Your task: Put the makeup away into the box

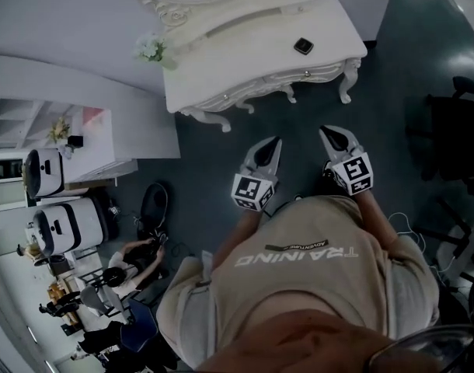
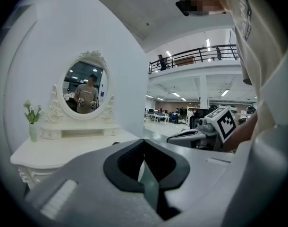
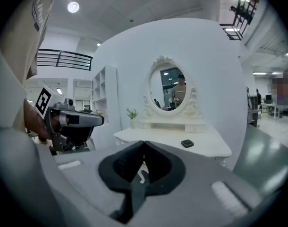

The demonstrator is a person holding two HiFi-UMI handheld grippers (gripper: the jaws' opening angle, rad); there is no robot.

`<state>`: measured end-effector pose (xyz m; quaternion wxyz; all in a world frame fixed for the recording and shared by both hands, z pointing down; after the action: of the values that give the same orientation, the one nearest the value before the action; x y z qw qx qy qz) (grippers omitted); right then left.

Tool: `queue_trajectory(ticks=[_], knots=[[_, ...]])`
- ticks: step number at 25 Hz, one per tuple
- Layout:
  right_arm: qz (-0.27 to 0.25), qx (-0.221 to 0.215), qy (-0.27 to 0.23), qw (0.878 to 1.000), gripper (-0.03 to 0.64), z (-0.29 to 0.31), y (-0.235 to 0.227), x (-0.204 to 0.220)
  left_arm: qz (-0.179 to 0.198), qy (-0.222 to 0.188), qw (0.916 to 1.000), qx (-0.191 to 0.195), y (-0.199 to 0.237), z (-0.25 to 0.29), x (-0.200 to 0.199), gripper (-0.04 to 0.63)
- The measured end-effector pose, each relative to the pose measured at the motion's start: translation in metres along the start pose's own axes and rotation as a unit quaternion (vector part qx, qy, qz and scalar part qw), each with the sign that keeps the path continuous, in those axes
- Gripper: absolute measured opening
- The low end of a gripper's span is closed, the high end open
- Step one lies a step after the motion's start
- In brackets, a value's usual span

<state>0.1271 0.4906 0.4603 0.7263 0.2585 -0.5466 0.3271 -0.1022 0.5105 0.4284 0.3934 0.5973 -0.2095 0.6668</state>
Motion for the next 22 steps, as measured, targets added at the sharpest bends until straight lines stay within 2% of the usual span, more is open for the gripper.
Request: queue_trajectory(ticks=[6,11,16,22], knots=[[0.006,-0.053,-0.017,0.998,0.003,0.022,-0.065,0.005,0.004,0.007,0.9993,-0.036,-0.013,0.062,-0.014,0.006],[0.008,-0.055,-0.036,0.998,0.003,0.032,-0.106,0.008,-0.041,0.011,0.9972,-0.061,-0.02,0.096,-0.009,0.006],[0.033,-0.067,-0.03,0.997,0.003,0.037,-0.119,0.017,-0.029,0.034,0.9973,-0.059,-0.021,0.117,-0.009,0.006],[0.028,-0.073,-0.015,0.997,0.003,0.047,-0.132,0.028,-0.025,0.029,0.9984,-0.041,-0.008,0.153,-0.013,0.006]])
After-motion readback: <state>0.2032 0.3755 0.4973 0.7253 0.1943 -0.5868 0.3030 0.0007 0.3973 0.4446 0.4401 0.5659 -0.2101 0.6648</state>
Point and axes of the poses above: the fingertips, and each gripper's own axes: z forward along the fingers, y to its left, x out of its underside, the point moved 9 cm from there along -z, backward along the fingers, and after that the axes turned 6 degrees about -z, right-handed, at the moved point
